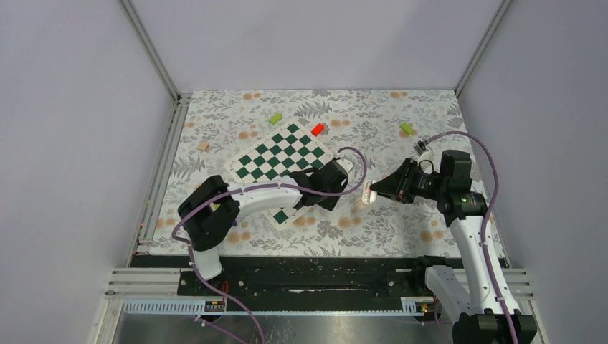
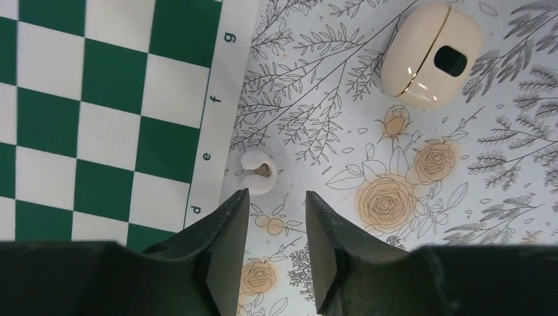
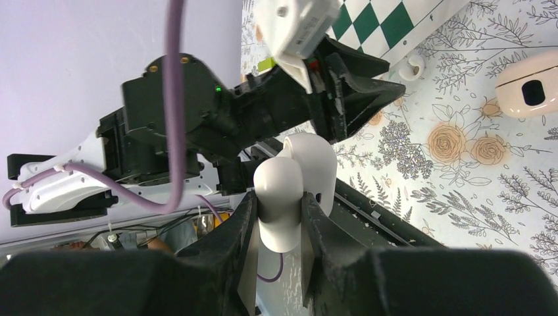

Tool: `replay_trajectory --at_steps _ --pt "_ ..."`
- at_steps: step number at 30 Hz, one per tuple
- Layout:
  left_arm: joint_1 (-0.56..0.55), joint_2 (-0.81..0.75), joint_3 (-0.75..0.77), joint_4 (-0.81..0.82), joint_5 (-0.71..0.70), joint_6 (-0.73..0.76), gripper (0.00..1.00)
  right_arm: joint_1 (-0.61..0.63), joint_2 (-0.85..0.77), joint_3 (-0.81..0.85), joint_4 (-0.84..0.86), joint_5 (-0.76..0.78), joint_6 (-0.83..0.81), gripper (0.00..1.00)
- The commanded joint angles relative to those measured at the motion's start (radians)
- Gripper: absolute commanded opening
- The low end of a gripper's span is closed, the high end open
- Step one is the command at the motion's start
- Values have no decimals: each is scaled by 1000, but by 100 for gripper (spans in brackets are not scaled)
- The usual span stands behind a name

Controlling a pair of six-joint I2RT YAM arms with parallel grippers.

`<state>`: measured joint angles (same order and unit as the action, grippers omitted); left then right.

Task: Insert the wireless bluetooth earbuds into the charging case
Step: Pick up the earbud from the center of the board.

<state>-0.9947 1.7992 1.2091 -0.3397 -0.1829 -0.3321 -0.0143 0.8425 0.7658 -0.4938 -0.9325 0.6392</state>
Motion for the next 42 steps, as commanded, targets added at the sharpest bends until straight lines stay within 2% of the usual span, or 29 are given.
replay_trajectory --at_steps 1,6,42 --pt "-6 46 57 -1 8 43 37 -5 -24 54 -39 18 -35 0" --pt "-7 97 92 -25 7 24 36 -4 -25 50 -40 16 -35 0" --pt "-7 151 106 -52 -93 39 39 -4 -9 45 -39 5 -41 0"
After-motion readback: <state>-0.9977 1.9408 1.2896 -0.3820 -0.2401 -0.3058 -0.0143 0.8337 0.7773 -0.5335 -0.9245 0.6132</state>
